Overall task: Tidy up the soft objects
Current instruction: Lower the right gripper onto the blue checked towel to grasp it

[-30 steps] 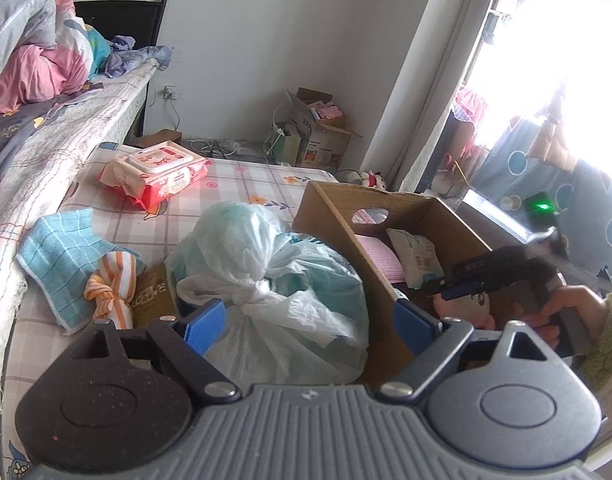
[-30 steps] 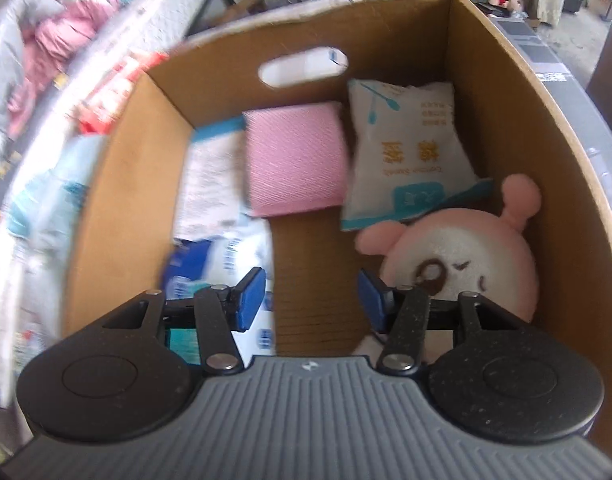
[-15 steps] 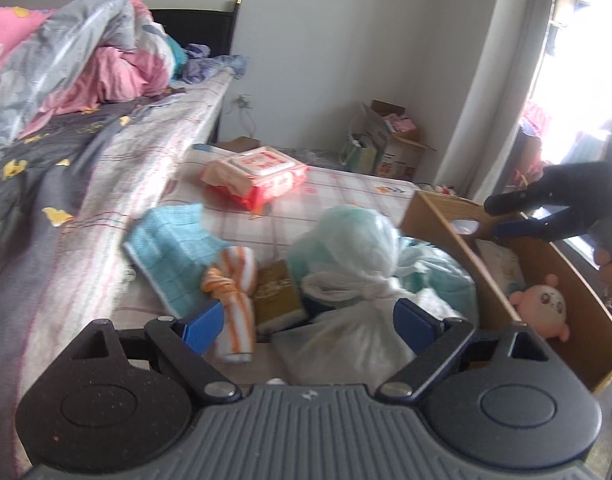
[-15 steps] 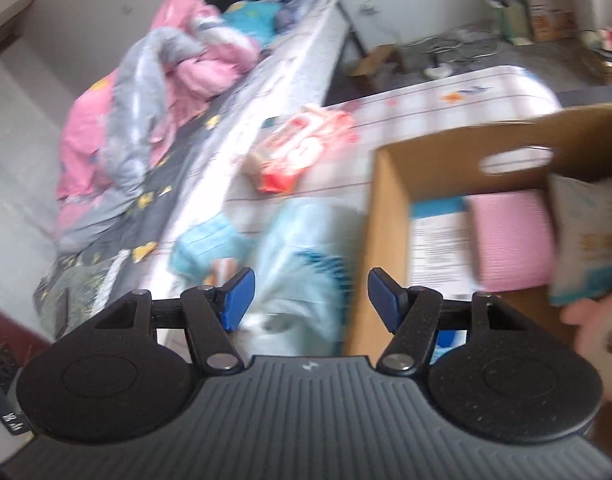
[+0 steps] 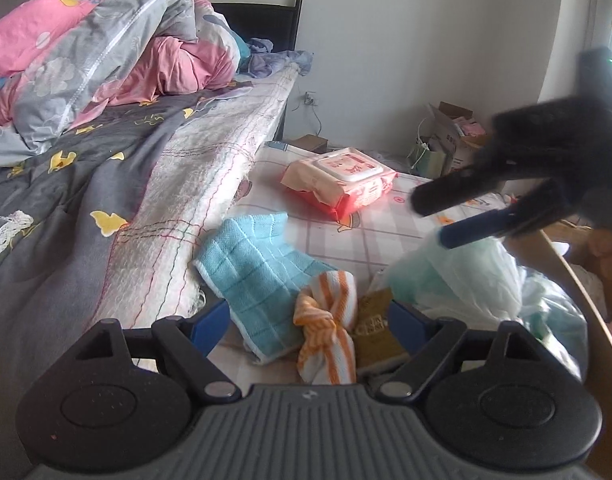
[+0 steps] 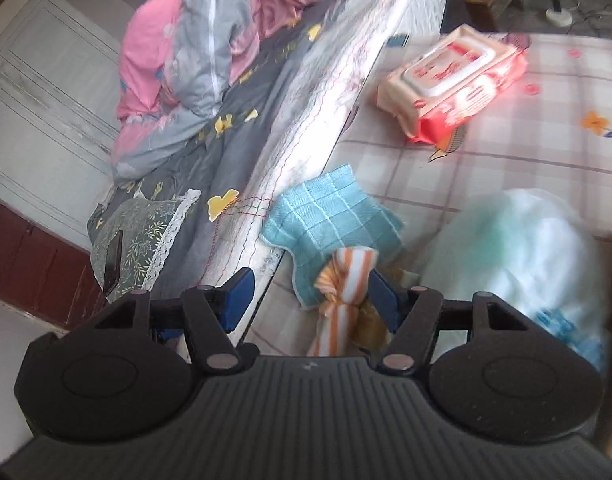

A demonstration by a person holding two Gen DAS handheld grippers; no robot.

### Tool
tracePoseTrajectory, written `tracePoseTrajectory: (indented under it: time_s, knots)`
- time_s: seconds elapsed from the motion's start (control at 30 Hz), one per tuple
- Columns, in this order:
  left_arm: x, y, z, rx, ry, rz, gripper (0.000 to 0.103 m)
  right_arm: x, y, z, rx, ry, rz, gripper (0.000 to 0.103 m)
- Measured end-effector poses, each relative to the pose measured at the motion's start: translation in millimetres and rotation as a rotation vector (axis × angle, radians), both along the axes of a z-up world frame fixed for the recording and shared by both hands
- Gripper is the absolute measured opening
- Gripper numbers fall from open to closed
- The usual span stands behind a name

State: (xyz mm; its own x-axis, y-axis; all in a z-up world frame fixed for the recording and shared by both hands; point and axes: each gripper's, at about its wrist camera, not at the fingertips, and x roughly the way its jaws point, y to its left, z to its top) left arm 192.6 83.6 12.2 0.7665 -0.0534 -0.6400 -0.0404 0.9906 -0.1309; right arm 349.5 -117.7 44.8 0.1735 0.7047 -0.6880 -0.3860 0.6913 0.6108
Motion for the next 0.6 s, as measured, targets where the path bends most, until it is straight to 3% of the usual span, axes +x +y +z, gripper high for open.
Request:
tracePoseTrajectory:
  time_s: [0.17, 0.3, 0.47, 0.6]
  knots:
    - [33.5, 5.7, -13.6, -0.022, 0.035, 0.003, 0.08, 46.0, 53.1, -33.3, -0.028, 0.122, 0.07, 0.063]
    - [65.6, 10.8, -30.1, -0.064, 0.092, 0.017, 0.071, 76.5, 86.8, -61.1, -0.079, 0.164, 0.088, 0.063]
    - [97.7, 17.2, -49.1, -0.078, 0.16, 0.046, 0.071, 111.4, 107.4, -90.3, -0.134, 0.176, 0.06, 0.07]
    - [112.1, 25.7, -57.8, -0.12, 0.184, 0.067, 0.077, 125.5, 116.9, -115.7, -0.163, 0.216, 0.066, 0.073]
